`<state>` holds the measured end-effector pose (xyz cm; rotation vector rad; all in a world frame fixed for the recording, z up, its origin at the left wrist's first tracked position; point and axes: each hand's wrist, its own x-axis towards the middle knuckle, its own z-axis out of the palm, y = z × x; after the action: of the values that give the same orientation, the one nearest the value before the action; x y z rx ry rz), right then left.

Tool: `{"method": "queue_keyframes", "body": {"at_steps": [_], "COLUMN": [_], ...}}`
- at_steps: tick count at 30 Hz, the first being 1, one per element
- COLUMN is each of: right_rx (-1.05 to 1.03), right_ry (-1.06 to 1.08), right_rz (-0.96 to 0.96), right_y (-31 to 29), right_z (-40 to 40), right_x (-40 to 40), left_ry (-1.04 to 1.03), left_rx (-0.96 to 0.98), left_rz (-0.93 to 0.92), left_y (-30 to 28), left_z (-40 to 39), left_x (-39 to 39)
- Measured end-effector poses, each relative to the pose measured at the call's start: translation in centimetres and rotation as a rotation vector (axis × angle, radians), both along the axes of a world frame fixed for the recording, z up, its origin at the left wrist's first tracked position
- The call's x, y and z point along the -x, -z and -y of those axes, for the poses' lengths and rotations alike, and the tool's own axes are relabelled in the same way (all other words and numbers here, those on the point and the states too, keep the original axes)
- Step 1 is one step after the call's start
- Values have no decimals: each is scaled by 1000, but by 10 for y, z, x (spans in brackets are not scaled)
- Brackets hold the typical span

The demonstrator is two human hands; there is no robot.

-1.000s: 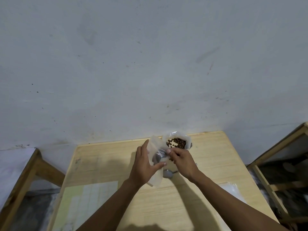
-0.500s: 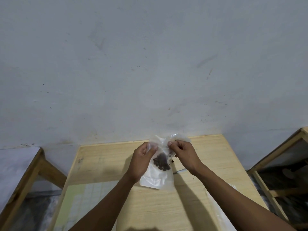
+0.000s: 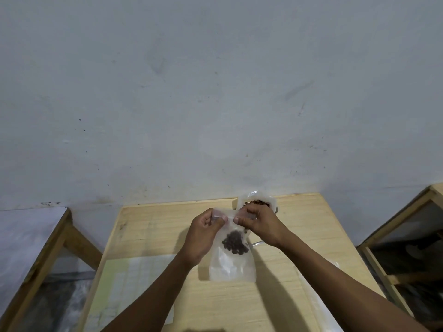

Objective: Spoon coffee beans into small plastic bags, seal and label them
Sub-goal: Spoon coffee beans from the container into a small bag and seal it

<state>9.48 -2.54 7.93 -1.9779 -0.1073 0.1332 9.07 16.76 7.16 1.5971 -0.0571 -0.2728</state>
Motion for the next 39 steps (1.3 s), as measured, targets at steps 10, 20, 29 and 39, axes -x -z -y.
{"method": "queue_keyframes", "body": {"at_steps": [10,20,29,39], "right_rx": [1,-81,-4,-342], "right_ry": [-10,-16,49,102], "right_rz": [55,-61,76,-193], "right_y": [-3,-4,4,7], "right_z": [-15,-24,-39,-29], "right_x": [25,42,53,63], "left_ry": [-6,-41,-84,-81], "left_rx": [-81,-122,-232,-14], "left_rz": [27,24,131,-4], "left_y": [3,-6,4,3], "left_z": [-12,-18,-23,-28], "left_x": [20,35,45,48]}}
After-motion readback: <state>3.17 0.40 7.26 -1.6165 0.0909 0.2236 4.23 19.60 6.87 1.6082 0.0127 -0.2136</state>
